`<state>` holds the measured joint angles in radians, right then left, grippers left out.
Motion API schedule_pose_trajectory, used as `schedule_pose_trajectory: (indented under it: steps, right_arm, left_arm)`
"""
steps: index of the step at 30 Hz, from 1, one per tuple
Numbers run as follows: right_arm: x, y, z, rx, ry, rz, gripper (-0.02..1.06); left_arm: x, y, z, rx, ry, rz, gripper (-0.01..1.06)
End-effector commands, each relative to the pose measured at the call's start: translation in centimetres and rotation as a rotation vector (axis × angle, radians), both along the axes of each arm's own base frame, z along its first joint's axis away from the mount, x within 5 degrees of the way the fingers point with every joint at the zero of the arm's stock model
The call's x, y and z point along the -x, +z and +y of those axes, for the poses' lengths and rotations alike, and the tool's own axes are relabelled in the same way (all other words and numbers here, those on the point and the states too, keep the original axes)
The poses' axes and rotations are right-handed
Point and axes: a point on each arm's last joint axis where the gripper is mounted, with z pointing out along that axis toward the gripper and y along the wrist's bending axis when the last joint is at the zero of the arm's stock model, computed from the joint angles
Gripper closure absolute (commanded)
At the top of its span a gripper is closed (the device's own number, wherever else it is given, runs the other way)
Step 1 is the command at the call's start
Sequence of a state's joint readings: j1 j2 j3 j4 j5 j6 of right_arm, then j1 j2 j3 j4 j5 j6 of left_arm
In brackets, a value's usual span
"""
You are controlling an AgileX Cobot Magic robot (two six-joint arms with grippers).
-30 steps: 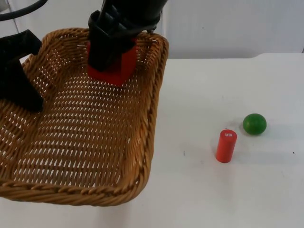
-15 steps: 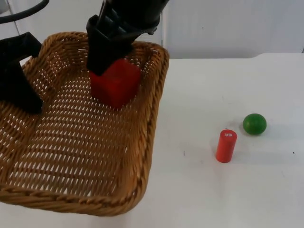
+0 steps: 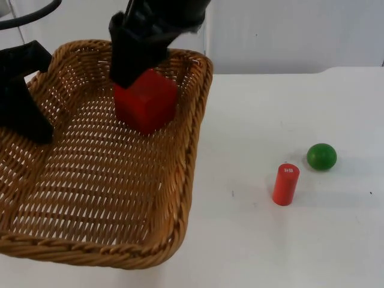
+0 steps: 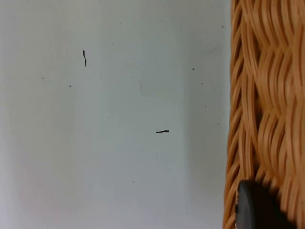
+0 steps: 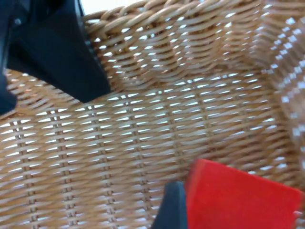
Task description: Pick up the basket with the left hand and place the object to the left of the red cylinder into the basket with the right hand.
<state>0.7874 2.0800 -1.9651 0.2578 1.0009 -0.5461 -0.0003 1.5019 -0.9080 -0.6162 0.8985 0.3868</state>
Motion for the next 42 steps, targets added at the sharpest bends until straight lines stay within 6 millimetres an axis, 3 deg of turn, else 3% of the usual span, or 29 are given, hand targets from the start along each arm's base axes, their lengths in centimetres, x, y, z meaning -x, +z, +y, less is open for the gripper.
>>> schedule_pose_trajectory:
  steps: [1,7,22,29,42]
  right_arm:
    - [0.5,2.0,-0.7,-0.005,-0.003,-0.043,0.38]
    - [1.2,4.5,-2.4,0.016,-0.025,-0.058,0.38]
    - [3.3,13.1,-10.3,-0.074,-0.175,-0.069,0.38]
    - [5.1,14.1,-12.2,-0.097,-0.192,-0.094,0.38]
    - [9.0,12.8,-15.3,-0.107,-0.211,-0.099,0.38]
  left_arm:
    - [0.1,0.7,-0.1,0.028,0.014,-0.017,1.05]
    - [0.1,0.7,-0.1,0.028,0.014,-0.017,1.05]
    - [0.1,0.6,-0.1,0.022,0.011,-0.017,1.05]
    - [0.1,0.6,-0.1,0.022,0.011,-0.017,1.05]
    - [0.1,0.6,-0.1,0.021,0.007,-0.020,1.05]
